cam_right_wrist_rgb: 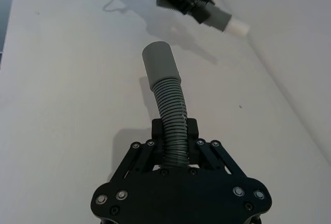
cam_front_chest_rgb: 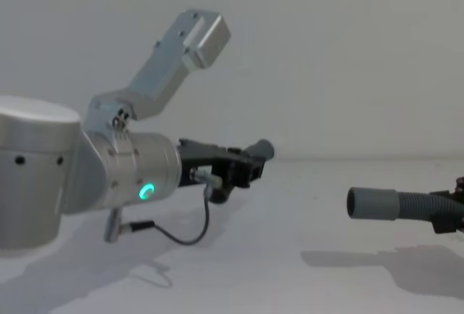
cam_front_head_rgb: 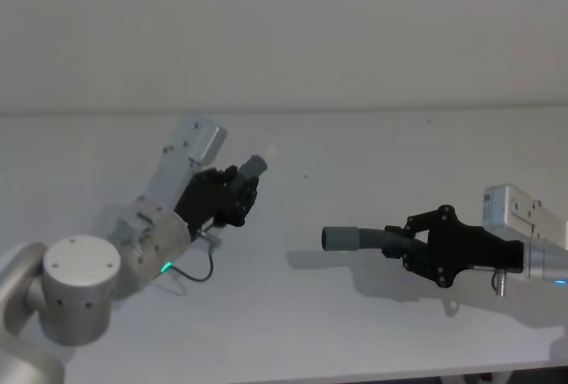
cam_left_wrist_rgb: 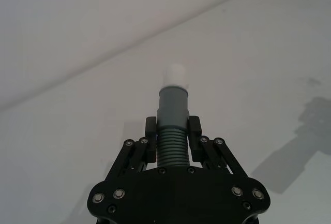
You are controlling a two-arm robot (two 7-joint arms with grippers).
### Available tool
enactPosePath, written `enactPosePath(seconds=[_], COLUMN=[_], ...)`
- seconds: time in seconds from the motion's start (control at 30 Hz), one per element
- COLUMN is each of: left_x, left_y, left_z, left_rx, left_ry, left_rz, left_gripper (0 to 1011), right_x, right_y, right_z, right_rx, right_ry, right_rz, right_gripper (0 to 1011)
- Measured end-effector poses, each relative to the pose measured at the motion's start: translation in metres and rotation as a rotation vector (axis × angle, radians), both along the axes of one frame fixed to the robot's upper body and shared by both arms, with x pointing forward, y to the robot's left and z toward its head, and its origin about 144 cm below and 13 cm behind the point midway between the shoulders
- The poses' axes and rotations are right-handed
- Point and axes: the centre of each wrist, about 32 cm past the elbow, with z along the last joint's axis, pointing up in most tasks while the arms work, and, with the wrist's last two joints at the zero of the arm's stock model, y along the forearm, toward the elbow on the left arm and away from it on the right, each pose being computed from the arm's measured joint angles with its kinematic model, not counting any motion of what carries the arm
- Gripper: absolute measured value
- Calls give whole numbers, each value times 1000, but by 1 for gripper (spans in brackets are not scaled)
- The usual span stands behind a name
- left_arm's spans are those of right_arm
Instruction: Use both hands to pick up one end of the pipe from the table, align the ends, and insert them.
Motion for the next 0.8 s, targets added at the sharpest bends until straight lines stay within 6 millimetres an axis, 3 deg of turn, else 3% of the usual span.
enactPosePath(seconds=[0.8], left_x=[48], left_y=[59], left_z=[44], left_rx=[60], left_ry=[-98], left_rz=[-384], left_gripper=[327], right_x=[0], right_y=[0], right_z=[0], right_rx=[0], right_ry=[0], right_rz=[0], right_gripper=[233])
